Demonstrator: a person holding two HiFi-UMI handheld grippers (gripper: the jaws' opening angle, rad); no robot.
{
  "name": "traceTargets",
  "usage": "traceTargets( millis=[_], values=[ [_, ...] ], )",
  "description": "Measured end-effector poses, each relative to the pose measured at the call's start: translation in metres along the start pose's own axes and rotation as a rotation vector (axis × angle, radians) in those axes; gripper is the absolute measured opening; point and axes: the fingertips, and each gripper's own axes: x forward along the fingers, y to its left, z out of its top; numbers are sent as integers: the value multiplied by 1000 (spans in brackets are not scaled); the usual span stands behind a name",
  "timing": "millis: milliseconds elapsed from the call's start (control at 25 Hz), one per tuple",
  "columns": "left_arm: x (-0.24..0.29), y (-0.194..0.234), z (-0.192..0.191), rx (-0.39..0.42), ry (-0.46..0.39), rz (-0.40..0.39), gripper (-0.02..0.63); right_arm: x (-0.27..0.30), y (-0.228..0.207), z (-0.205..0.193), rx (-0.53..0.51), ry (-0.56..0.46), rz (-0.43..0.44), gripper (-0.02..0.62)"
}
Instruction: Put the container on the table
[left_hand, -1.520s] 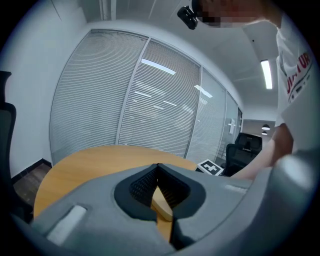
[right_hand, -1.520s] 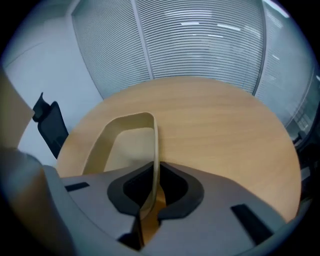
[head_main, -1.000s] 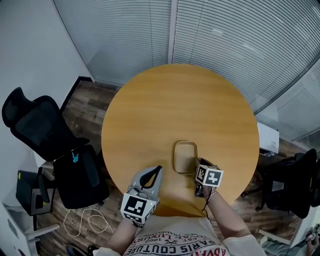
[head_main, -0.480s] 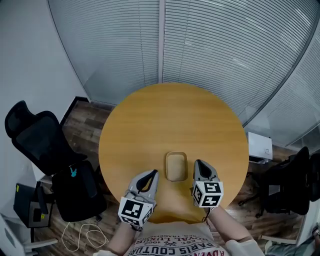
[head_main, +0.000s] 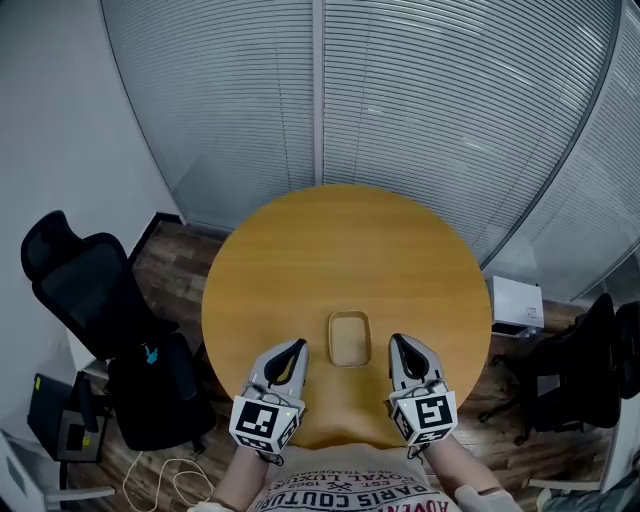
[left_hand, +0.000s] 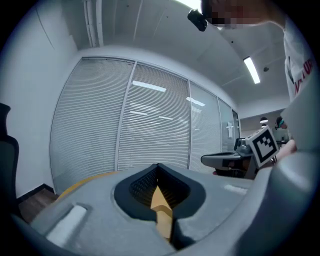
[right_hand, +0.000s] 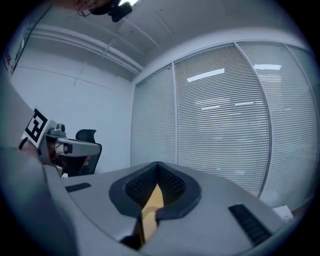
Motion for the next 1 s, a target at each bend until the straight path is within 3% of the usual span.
traceTargets(
  millis=[1000],
  values=[
    [-31, 5, 4, -24, -38, 35, 6, -21, 24, 5, 23, 0, -21, 8]
  ],
)
